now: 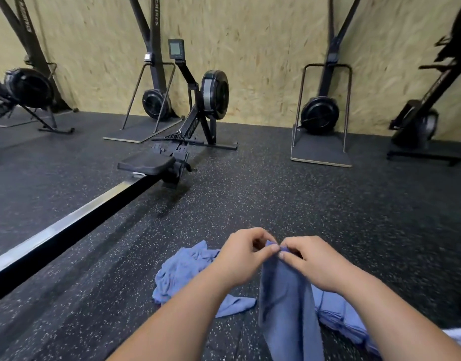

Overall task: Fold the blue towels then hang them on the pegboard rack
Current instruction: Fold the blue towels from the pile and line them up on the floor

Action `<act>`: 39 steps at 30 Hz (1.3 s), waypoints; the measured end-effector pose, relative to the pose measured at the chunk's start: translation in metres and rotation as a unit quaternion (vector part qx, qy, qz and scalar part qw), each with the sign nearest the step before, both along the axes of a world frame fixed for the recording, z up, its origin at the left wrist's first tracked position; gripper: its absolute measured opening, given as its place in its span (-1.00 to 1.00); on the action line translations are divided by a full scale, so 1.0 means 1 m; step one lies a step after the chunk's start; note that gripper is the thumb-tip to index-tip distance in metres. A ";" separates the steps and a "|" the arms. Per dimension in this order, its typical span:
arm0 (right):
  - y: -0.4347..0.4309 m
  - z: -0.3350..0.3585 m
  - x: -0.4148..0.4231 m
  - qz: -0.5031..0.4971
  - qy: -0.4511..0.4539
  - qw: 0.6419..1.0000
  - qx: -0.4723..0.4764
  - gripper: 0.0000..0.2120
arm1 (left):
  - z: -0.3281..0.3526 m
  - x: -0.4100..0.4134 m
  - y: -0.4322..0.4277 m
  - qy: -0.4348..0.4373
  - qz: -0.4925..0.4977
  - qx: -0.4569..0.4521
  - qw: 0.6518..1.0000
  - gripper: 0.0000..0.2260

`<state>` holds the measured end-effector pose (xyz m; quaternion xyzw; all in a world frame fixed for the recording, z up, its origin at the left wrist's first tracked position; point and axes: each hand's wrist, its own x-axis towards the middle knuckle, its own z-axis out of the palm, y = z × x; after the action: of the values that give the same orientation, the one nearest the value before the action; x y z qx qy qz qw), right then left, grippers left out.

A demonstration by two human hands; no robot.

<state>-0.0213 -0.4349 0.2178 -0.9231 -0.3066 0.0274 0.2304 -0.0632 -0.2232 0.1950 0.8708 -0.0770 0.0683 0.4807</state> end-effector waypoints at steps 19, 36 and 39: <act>-0.071 0.003 0.069 -0.063 0.094 0.984 0.136 -0.92 | 0.010 0.067 0.023 -0.141 0.214 0.097 0.962 -0.88; -0.057 0.000 0.060 -0.103 -0.054 0.989 0.092 -0.93 | 0.003 0.062 -0.021 -0.022 0.021 0.032 0.999 -0.59; -0.043 0.003 0.051 -0.063 -0.036 0.991 0.112 -0.96 | 0.000 0.060 -0.040 -0.009 -0.034 0.015 0.999 -0.70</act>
<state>0.0293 -0.4783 0.2212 -0.9094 -0.2573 -0.0548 0.3222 -0.0033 -0.2633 0.1950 0.8742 -0.1123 0.0587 0.4688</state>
